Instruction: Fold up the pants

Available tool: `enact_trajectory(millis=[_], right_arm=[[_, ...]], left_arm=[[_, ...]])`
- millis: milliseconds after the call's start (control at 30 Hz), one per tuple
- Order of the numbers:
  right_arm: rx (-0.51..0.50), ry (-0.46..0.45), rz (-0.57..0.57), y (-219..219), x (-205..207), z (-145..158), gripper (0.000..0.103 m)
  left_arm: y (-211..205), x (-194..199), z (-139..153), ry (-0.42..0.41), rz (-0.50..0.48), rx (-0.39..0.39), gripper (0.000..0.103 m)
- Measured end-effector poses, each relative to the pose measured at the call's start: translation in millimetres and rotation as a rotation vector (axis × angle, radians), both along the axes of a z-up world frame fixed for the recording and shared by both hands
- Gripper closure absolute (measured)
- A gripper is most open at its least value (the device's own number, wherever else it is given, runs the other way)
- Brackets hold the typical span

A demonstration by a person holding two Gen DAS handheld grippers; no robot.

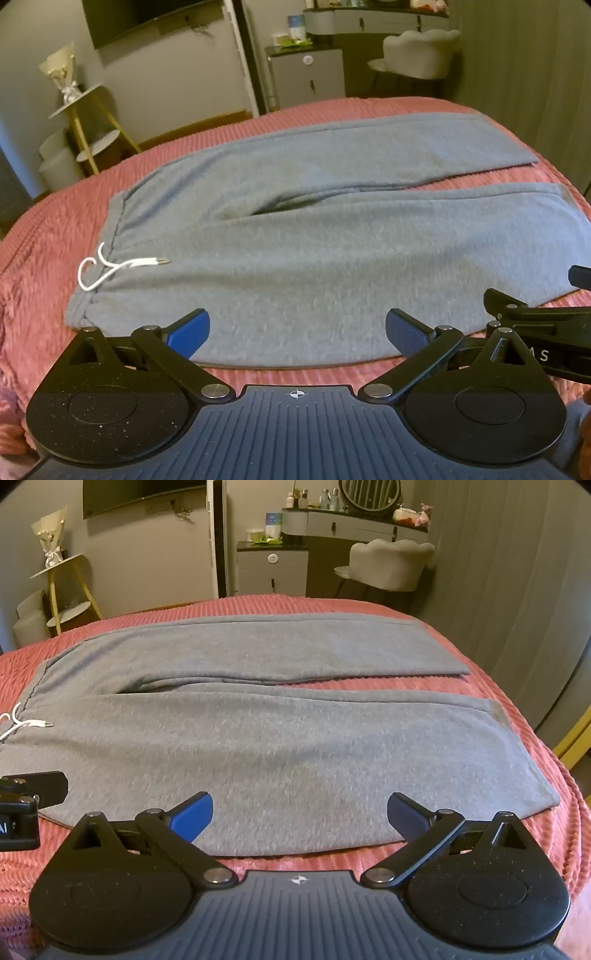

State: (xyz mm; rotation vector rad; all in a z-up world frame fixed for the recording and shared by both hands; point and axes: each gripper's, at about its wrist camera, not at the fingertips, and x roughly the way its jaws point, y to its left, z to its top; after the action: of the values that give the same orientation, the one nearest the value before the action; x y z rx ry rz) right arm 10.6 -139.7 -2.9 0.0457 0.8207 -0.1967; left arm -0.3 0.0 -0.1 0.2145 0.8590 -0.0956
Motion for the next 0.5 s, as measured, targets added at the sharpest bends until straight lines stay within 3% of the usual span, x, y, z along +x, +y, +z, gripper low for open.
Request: enact_trajectory(millis=[500], right_arm=[[-0.003, -0.004, 0.000, -3.4, -0.9, 3.4, 0.002]], left_arm=[[0.2, 2.7, -2.8, 0.017, 0.009, -0.007, 0.000]])
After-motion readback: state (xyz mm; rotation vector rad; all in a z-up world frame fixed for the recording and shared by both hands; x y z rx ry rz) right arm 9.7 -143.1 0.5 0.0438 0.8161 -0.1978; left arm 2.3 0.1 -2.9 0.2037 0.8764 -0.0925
